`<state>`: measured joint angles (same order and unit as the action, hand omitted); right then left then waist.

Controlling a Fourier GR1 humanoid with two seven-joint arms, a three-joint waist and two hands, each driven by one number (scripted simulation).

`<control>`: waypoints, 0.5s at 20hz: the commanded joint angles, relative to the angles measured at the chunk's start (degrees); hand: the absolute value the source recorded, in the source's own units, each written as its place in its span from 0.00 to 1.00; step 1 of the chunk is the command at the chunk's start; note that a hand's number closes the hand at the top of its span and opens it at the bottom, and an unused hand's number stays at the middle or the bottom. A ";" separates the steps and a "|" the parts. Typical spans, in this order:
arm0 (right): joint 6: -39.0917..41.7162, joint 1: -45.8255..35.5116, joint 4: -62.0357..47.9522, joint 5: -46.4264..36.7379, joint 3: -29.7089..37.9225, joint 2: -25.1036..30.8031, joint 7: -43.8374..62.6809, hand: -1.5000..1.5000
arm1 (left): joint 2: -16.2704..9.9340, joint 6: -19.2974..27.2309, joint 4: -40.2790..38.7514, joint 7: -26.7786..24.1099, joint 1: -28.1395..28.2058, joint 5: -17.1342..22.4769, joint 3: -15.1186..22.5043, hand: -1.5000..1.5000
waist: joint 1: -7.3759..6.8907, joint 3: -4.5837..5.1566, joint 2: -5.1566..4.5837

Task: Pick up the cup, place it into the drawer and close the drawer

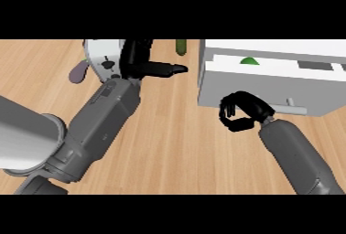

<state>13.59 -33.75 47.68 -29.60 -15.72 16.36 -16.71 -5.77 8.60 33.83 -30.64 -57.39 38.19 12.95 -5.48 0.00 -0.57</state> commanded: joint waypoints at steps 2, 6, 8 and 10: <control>-4.65 -7.38 -11.75 1.61 7.07 2.32 -6.64 1.00 | -1.30 -2.21 4.50 1.40 3.23 0.22 0.79 0.00 | -1.99 -0.33 -0.59; -4.70 -15.33 -17.08 3.71 11.46 3.78 -6.81 1.00 | -4.39 -5.54 5.40 0.49 7.11 0.30 0.60 0.00 | -3.31 -0.27 -1.29; -6.04 -17.21 -19.08 3.97 12.86 4.53 -5.82 1.00 | -3.99 -4.99 7.02 0.70 7.67 0.45 0.72 0.00 | -3.97 -0.29 -1.22; -5.26 -18.50 -19.62 4.61 13.83 6.10 -5.38 1.00 | -4.42 -4.78 6.71 2.34 6.14 0.29 0.83 0.00 | -4.01 -0.34 -1.78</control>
<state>11.93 -43.98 33.16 -25.41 -6.49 18.64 -24.06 -9.36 4.43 39.42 -29.36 -51.61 38.44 13.61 -7.96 -0.38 -1.32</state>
